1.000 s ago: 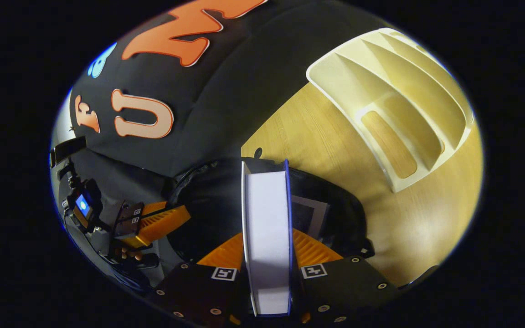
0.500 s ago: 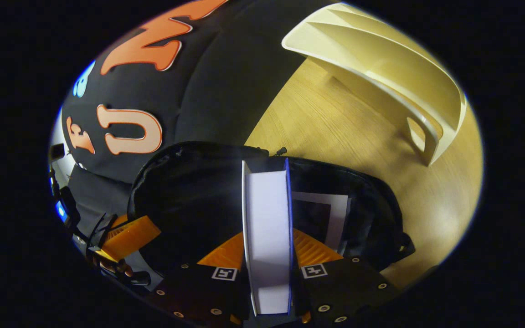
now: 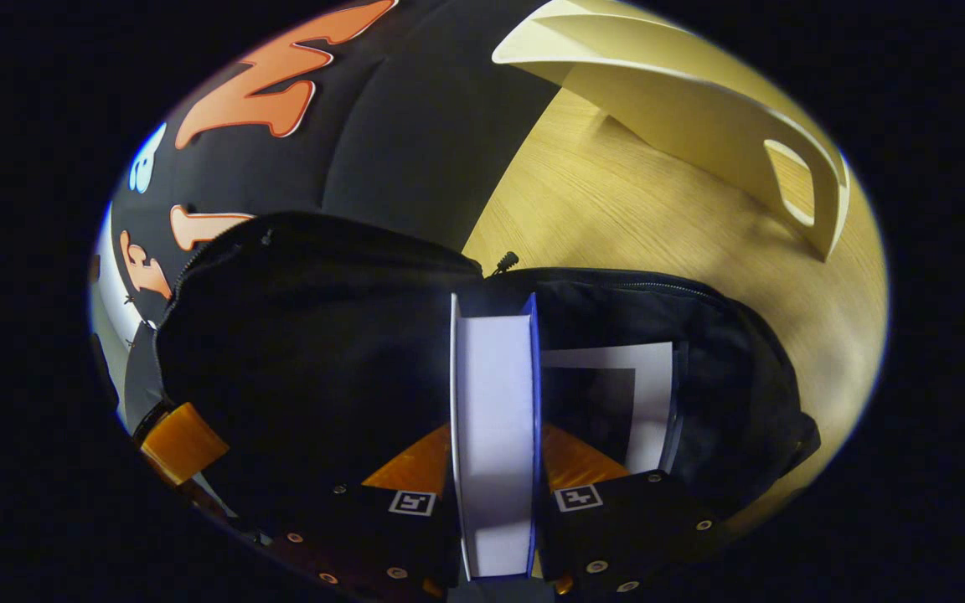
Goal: Open the schoolbag, grab two books from the bookshelf and put them into the schoolbag.
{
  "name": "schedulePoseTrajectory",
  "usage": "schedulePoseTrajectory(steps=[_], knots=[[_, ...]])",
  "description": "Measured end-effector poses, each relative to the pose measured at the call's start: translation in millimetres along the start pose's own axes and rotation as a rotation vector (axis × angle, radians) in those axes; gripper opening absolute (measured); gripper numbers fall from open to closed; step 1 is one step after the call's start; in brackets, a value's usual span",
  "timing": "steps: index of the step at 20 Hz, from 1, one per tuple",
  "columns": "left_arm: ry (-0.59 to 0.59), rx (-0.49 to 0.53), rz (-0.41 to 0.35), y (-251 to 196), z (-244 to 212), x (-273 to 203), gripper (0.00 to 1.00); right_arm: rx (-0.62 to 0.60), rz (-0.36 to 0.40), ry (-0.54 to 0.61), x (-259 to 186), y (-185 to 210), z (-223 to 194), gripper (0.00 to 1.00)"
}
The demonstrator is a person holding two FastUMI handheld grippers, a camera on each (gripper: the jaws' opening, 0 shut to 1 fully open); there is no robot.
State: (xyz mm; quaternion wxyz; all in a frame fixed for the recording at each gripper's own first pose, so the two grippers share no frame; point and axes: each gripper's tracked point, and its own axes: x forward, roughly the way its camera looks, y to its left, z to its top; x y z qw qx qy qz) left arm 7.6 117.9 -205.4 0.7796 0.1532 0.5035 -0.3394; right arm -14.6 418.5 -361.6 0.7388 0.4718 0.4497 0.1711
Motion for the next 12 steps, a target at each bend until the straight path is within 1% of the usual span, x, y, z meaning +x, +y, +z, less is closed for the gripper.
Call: schedulePoseTrajectory(steps=[2,3,4,6,7,8,9,10,11,12], knots=[[-0.001,0.000,-0.004,-2.3,-0.2,-0.2,0.02,0.001,0.010,0.006,8.6,-0.7,-3.2,0.37],[-0.002,-0.004,-0.006,-2.0,-1.2,-0.7,0.02,0.004,0.014,0.015,13.2,-1.1,-7.2,0.28],[-0.001,-0.013,-0.008,-0.4,-2.6,0.0,0.02,0.001,0.003,0.018,12.2,-3.0,-7.3,0.39],[-0.007,-0.053,-0.022,2.3,-4.9,0.0,0.02,-0.024,-0.071,0.046,20.0,-9.2,-14.2,0.44],[-0.015,-0.069,-0.026,4.1,-5.9,0.2,0.02,-0.054,-0.116,0.063,12.6,-13.4,-15.1,0.53],[-0.020,-0.080,-0.021,7.9,-5.7,-1.2,0.02,-0.094,-0.162,0.071,6.2,-20.6,-15.6,0.44],[-0.030,-0.091,-0.021,11.2,-6.0,-1.2,0.02,-0.128,-0.195,0.095,-2.1,-24.6,-13.0,0.64],[-0.037,-0.098,-0.025,12.8,-5.2,-0.3,0.02,-0.149,-0.224,0.120,-10.8,-27.9,-14.2,0.51],[-0.049,-0.103,-0.027,13.7,-4.8,0.4,0.02,-0.167,-0.241,0.133,-20.0,-28.4,-11.6,0.83],[-0.054,-0.105,-0.032,13.0,-4.2,0.4,0.02,-0.185,-0.249,0.127,-29.9,-27.1,-5.1,0.71]])
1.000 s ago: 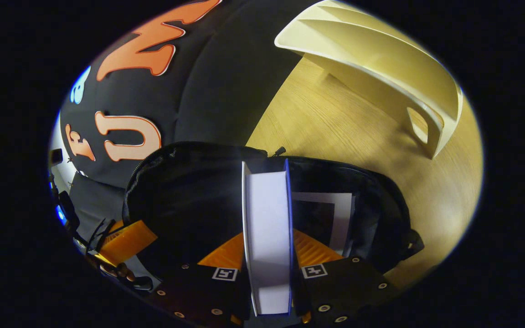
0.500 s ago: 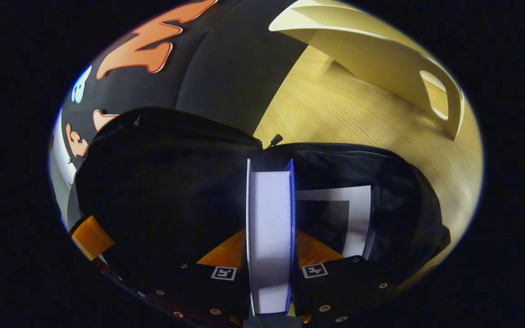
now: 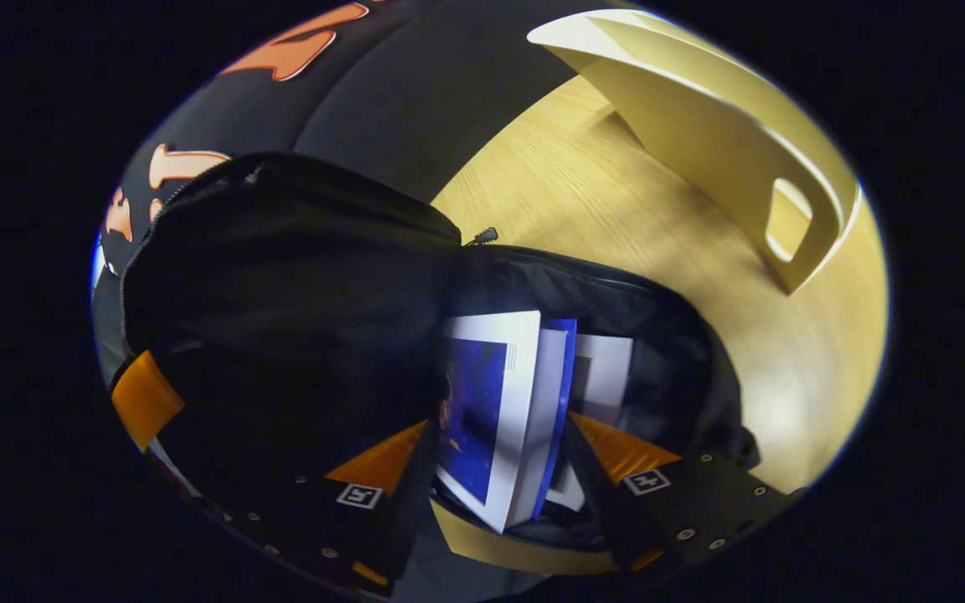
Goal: Open the schoolbag, grab two books from the bookshelf and put them into the schoolbag.
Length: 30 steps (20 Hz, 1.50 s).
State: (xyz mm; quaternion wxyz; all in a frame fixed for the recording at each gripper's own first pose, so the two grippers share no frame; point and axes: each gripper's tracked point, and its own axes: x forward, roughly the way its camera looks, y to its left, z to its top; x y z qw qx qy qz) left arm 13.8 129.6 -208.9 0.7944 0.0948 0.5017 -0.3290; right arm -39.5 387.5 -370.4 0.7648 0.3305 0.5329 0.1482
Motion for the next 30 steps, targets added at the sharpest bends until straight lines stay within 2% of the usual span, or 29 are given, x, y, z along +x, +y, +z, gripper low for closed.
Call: schedulePoseTrajectory(steps=[1,2,4,9,13,16,22,24,25,27,30], knots=[[-0.008,-0.001,-0.007,-1.8,-1.1,-0.4,0.02,-0.026,-0.019,-0.008,-9.9,-4.4,4.0,0.95],[-0.010,0.000,-0.016,-4.3,-2.0,0.8,0.02,-0.050,-0.040,-0.022,-20.6,-10.7,8.8,0.96],[-0.015,0.009,-0.018,-5.8,-4.7,4.4,0.02,-0.090,-0.084,-0.044,-40.2,-23.5,18.1,0.97],[-0.022,-0.026,0.041,-20.5,-17.3,19.7,0.02,-0.193,-0.134,-0.126,-107.6,-52.5,55.2,0.97],[-0.011,-0.099,0.103,-41.7,-26.8,39.6,0.02,-0.255,-0.123,-0.157,-161.1,-72.6,84.0,0.97],[-0.005,-0.171,0.183,-55.6,-32.9,55.3,0.02,-0.328,-0.118,-0.176,-198.9,-90.2,109.0,0.97],[0.016,-0.276,0.315,-92.3,-51.7,77.2,0.12,-0.455,-0.098,-0.211,-256.5,-117.0,152.3,0.97],[-0.004,-0.338,0.285,-116.9,-48.6,86.6,0.27,-0.495,-0.096,-0.219,-270.4,-124.4,165.8,0.97],[-0.021,-0.368,0.273,-128.6,-42.8,89.9,0.46,-0.509,-0.093,-0.224,-274.0,-126.8,172.1,0.97],[-0.036,-0.391,0.290,-144.0,-36.2,93.5,0.61,-0.524,-0.084,-0.236,-287.6,-133.8,180.7,0.98],[-0.106,-0.408,0.327,-162.4,-11.3,87.2,0.65,-0.557,-0.068,-0.271,-307.1,-135.9,191.9,0.97]])
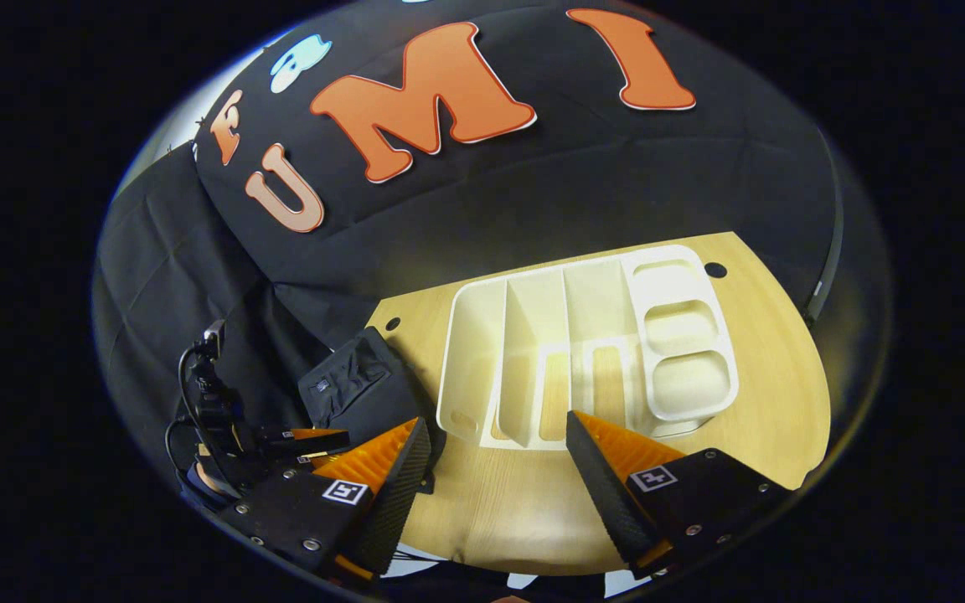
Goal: Open the schoolbag, grab two books from the bookshelf and put them into the schoolbag.
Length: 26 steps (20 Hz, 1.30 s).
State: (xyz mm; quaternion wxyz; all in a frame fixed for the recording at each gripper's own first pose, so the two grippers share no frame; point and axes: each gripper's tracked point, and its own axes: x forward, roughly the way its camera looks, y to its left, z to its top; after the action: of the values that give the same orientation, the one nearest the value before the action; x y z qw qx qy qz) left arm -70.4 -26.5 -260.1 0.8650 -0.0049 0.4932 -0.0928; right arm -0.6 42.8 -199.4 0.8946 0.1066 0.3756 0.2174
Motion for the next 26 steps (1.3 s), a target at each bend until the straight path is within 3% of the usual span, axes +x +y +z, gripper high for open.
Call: schedulePoseTrajectory(steps=[4,8,9,15,23,26], knots=[[-0.155,-0.017,0.014,-36.4,46.8,-19.7,0.88,-0.052,-0.043,-0.102,-12.8,-15.8,32.0,0.97],[-0.313,0.018,-0.007,-81.1,96.7,-31.0,0.92,-0.115,-0.121,-0.234,-28.7,-24.3,70.0,0.97],[-0.359,0.029,-0.002,-88.1,110.1,-36.7,0.97,-0.129,-0.137,-0.279,-35.6,-23.4,82.0,0.97],[-0.692,0.043,0.124,-91.0,164.7,-82.7,0.97,-0.195,-0.252,-0.486,-69.7,-18.8,129.0,0.97],[-0.966,0.000,0.150,-81.2,201.7,-123.6,0.95,-0.163,-0.325,-0.573,-84.2,-15.2,148.5,0.96],[-1.043,0.028,0.150,-86.5,211.6,-136.5,0.95,-0.170,-0.338,-0.592,-87.0,-11.6,151.9,0.96]])
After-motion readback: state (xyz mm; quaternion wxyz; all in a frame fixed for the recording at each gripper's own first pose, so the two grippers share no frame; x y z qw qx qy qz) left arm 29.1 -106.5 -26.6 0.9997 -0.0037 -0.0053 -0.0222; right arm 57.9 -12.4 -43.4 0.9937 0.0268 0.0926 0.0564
